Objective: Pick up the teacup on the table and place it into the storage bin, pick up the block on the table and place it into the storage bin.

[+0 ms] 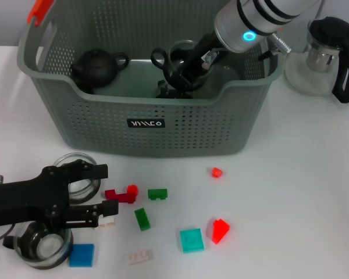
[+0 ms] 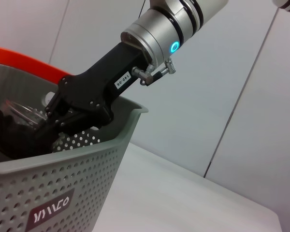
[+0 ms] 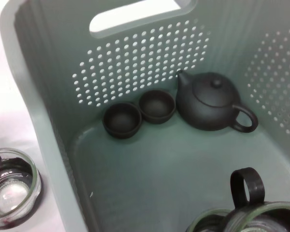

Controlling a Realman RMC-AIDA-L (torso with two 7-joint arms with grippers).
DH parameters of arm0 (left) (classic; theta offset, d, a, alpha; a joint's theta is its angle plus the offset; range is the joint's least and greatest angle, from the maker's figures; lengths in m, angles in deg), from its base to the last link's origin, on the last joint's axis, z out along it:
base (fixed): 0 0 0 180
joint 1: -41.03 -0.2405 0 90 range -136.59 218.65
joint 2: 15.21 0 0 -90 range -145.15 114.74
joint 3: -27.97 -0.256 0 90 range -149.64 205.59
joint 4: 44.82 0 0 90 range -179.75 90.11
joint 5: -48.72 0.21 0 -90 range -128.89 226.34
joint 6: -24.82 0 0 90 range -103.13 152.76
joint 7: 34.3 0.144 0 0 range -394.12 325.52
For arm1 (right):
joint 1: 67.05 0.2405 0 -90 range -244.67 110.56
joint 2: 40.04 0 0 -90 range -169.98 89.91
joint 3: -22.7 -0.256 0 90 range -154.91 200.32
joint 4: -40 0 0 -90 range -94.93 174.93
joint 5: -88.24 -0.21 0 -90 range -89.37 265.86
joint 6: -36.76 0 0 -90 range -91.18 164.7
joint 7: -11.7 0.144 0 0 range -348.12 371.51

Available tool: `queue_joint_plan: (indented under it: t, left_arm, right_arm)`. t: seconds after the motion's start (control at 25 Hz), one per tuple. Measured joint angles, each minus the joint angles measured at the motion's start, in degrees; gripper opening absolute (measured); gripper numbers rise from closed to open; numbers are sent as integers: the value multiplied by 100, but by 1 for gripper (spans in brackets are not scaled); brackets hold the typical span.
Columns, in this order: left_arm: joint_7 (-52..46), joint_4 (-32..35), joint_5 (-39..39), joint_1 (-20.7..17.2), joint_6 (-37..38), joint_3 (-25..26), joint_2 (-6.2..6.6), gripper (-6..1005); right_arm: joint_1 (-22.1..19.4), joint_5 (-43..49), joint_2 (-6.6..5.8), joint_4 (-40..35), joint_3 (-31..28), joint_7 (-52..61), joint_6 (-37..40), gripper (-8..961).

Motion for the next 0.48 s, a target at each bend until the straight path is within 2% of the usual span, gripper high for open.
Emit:
queue_joint_plan:
  t: [0.36, 0.48]
  left_arm:
    - [3, -2, -2, -47, -14, 0, -6, 872]
    - [3, -8, -5, -59, -15, 0, -6, 872]
  right_arm:
    - [244, 0, 4, 516, 155, 91, -309, 182]
    - [238, -2, -2, 475, 135, 127, -305, 192]
